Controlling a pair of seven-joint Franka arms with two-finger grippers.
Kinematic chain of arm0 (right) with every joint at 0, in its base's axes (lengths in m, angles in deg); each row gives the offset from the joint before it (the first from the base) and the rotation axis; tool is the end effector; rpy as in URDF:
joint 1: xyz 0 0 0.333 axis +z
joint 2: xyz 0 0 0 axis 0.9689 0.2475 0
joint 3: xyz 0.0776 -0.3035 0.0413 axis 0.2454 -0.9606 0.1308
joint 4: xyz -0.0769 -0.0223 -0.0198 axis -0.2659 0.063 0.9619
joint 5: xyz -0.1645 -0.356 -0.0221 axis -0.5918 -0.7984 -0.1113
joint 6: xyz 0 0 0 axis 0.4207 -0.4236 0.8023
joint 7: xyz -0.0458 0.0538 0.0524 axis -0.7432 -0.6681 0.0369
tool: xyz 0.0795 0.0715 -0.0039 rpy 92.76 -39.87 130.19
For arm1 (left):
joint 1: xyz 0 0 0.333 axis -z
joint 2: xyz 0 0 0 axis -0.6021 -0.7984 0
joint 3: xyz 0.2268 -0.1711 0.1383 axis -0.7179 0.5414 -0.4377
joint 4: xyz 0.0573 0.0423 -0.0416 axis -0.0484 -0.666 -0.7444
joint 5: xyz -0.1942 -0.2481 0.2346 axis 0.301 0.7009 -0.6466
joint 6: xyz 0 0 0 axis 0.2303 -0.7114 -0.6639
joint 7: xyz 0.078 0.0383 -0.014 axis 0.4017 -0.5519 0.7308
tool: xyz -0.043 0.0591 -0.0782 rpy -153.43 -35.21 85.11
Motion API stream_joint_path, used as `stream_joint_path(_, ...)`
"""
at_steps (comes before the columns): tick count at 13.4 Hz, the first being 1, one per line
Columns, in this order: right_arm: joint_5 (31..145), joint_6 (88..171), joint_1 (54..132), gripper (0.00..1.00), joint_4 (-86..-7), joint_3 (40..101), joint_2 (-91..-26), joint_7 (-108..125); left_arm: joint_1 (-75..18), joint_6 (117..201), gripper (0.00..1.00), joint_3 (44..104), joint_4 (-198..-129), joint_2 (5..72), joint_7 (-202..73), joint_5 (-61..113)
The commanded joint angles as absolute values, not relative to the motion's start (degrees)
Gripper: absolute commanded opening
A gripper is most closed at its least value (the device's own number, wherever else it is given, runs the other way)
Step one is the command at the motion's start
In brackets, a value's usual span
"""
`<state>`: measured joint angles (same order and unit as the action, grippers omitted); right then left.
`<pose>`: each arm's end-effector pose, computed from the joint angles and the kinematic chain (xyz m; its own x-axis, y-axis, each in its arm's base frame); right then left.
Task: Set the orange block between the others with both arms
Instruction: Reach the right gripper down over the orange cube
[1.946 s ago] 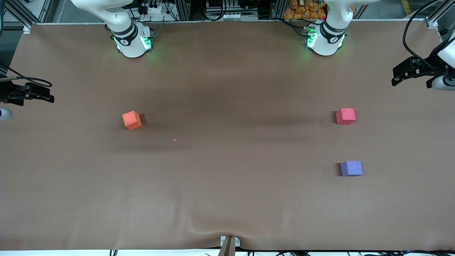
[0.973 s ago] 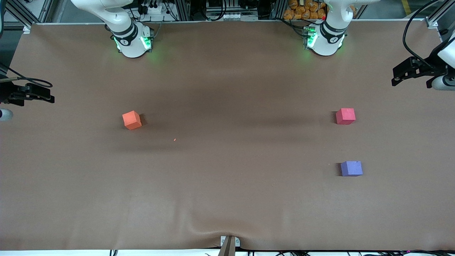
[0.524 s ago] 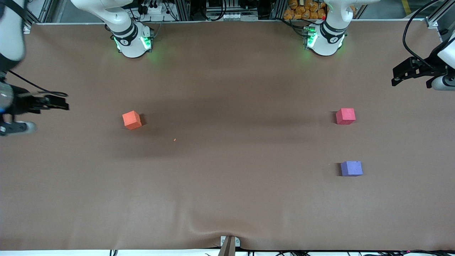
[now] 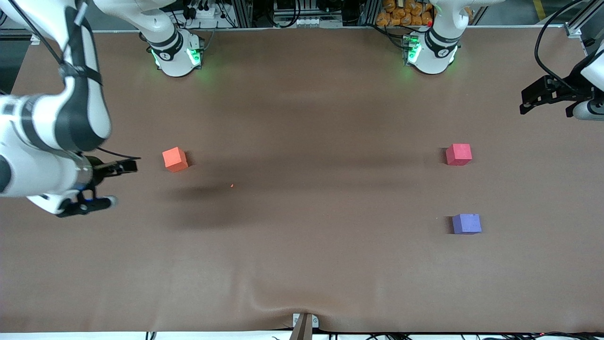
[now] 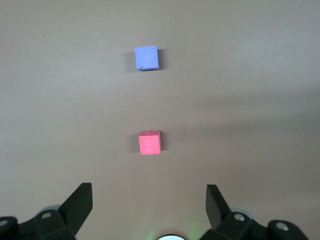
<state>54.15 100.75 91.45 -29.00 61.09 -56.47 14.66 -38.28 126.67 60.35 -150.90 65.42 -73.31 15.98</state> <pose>0.6449 0.0428 0.4190 0.9150 0.1990 -0.3509 0.2074 -0.9782 -0.0137 0.5362 -0.0289 0.6500 0.9951 -0.0932 -0.0315 -0.0938 -0.9955 -0.0164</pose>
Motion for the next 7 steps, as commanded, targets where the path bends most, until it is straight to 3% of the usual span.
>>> stream_joint_path(1, 54.67, 103.57, 92.63, 1.00, -30.78, 60.88, -53.32, 14.91, -38.87, 125.90, 1.00, 60.54, -150.59, 65.71, -74.14, 17.24)
stream_joint_path(7, 56.33, 108.95, 93.25, 1.00, -37.55, 60.96, -48.92, 25.27, -38.69, 125.90, 1.00, 60.98, -150.41, 66.06, -74.23, 17.24)
